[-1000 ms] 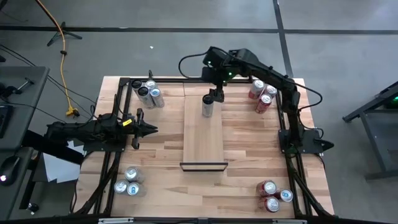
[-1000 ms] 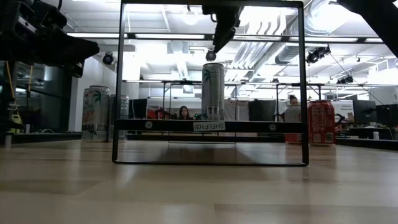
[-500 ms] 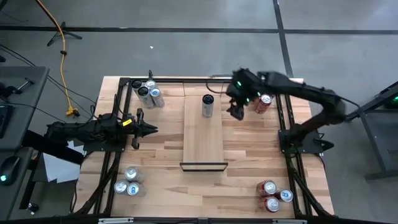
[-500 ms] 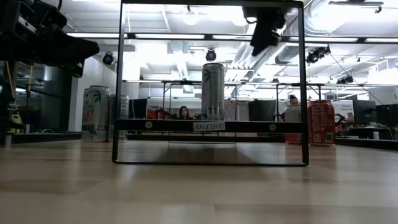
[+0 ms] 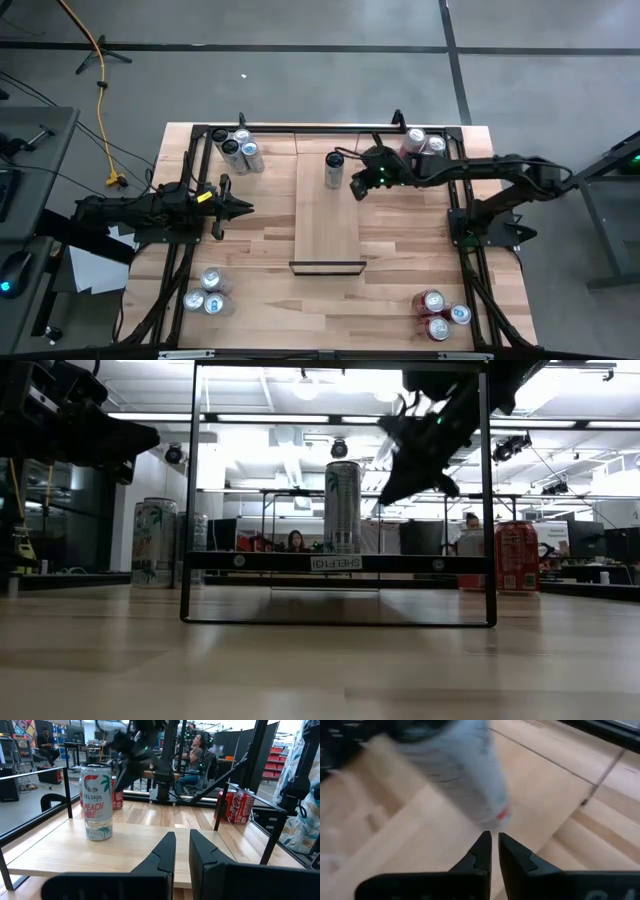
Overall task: Place canned beverage on shelf
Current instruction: Put the top right white-pink soda can on the shelf
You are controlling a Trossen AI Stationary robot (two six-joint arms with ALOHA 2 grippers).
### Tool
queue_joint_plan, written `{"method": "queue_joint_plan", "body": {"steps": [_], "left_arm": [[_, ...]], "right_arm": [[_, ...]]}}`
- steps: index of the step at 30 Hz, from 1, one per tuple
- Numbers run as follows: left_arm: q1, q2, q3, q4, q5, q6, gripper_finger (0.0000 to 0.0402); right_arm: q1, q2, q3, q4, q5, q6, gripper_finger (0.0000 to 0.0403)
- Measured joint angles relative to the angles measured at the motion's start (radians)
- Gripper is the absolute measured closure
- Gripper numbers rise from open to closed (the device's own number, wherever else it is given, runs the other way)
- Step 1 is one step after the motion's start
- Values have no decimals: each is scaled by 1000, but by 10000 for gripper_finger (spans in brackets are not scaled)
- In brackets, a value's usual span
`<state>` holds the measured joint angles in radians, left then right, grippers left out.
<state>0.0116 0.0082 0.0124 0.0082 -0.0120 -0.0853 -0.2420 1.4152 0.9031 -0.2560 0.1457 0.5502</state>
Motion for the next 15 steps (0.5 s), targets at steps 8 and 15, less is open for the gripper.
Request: {"method": "queue_joint_plan", "body": {"steps": [8, 15], "left_arm": [[0, 0, 0, 0, 0, 0, 398], [0, 0, 0, 0, 0, 0, 398]], "right_arm": [[3, 106, 31, 89, -34, 3, 402], [3, 118, 39, 146, 13, 17, 402]]}}
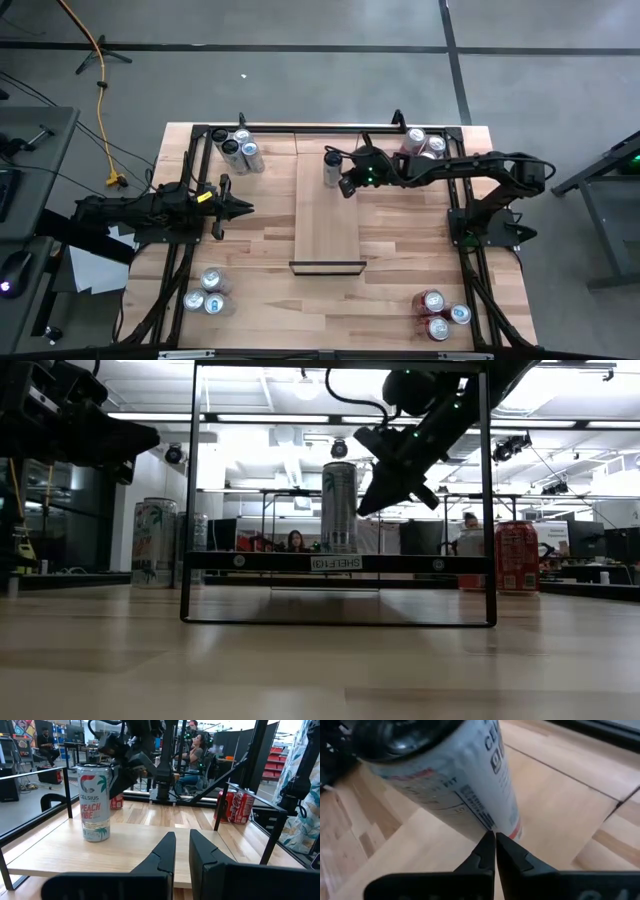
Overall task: Place canned beverage on shelf
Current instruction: Put the top right white-pink soda can on the shelf
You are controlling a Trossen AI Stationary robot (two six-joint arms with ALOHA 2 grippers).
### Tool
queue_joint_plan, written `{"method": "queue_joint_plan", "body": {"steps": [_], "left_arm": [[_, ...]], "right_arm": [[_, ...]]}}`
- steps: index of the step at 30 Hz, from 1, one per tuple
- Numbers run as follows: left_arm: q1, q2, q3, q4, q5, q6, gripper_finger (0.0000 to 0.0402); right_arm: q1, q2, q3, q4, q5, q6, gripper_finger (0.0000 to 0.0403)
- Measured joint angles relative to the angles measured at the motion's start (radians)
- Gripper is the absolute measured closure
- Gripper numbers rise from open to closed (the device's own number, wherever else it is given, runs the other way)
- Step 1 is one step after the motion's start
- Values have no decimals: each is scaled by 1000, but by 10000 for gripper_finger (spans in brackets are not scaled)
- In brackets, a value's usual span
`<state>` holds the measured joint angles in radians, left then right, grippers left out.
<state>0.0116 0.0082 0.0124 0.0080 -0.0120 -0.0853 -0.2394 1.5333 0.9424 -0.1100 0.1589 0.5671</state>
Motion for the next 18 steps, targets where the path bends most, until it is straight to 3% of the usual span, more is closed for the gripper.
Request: {"method": "queue_joint_plan", "body": {"steps": [11, 18], "left_arm": [[0, 0, 0, 0, 0, 0, 398], [0, 0, 0, 0, 0, 0, 398]], "right_arm": [[5, 4, 0, 136, -14, 13, 403], [5, 71, 0, 185, -40, 37, 403]]}}
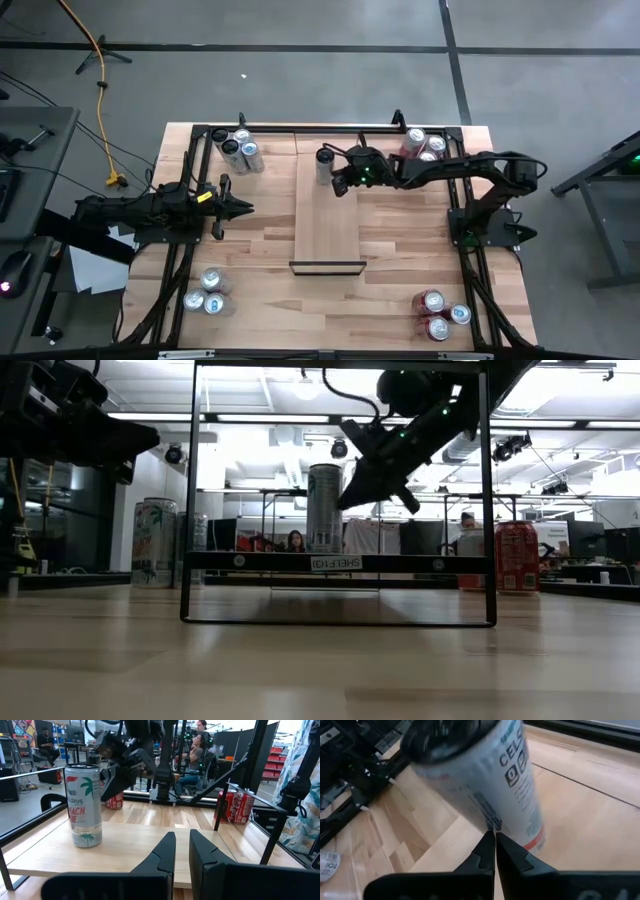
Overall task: Place canned beverage on shelf
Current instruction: Put the top right white-pink soda can on the shelf
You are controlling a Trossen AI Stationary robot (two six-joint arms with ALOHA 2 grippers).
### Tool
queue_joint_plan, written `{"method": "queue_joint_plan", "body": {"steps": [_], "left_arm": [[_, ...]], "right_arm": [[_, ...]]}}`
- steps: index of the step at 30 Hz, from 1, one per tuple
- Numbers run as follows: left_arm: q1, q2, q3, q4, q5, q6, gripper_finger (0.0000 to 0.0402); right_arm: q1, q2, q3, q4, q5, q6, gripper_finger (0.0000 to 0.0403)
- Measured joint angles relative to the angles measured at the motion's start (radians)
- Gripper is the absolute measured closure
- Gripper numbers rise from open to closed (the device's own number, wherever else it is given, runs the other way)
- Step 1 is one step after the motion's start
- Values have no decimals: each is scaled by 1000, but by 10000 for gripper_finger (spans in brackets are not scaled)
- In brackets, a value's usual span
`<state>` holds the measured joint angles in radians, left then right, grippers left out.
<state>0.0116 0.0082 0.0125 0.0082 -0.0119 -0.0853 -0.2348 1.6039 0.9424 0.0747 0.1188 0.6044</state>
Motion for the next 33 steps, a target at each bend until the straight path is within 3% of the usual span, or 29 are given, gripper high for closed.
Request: {"method": "queue_joint_plan", "body": {"steps": [7, 18, 33], "left_arm": [[0, 0, 0, 0, 0, 0, 398], [0, 0, 0, 0, 0, 0, 398], [0, 0, 0, 0, 0, 0, 398]], "right_arm": [[0, 49, 0, 86, 1, 25, 403], [-40, 61, 14, 75, 91, 19, 403], [-60, 164, 236, -88, 106, -137, 403]]}}
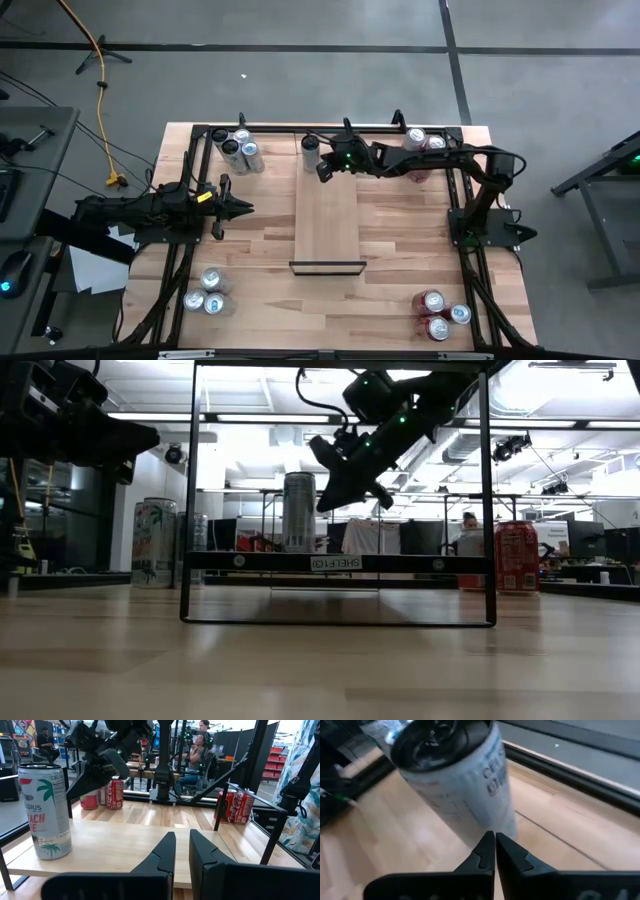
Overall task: Place canned beverage on shelf
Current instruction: Put the top right white-pink soda can on the shelf
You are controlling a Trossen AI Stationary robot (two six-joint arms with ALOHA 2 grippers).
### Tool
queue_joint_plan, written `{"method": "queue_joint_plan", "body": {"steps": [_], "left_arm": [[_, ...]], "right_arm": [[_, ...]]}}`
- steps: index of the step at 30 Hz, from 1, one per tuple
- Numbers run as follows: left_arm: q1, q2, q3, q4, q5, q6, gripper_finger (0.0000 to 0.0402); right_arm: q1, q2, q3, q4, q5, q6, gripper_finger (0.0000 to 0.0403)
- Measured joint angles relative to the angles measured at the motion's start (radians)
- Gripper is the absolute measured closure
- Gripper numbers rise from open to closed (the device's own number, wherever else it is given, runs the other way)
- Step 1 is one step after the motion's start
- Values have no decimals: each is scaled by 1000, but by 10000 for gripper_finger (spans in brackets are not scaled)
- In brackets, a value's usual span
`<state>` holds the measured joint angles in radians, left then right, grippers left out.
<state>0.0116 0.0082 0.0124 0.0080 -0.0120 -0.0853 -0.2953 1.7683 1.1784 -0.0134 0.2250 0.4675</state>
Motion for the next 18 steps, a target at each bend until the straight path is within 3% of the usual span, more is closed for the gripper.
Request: {"method": "queue_joint_plan", "body": {"steps": [18], "left_arm": [[0, 0, 0, 0, 0, 0, 398]], "right_arm": [[-62, 0, 5, 61, 14, 6, 403]]}}
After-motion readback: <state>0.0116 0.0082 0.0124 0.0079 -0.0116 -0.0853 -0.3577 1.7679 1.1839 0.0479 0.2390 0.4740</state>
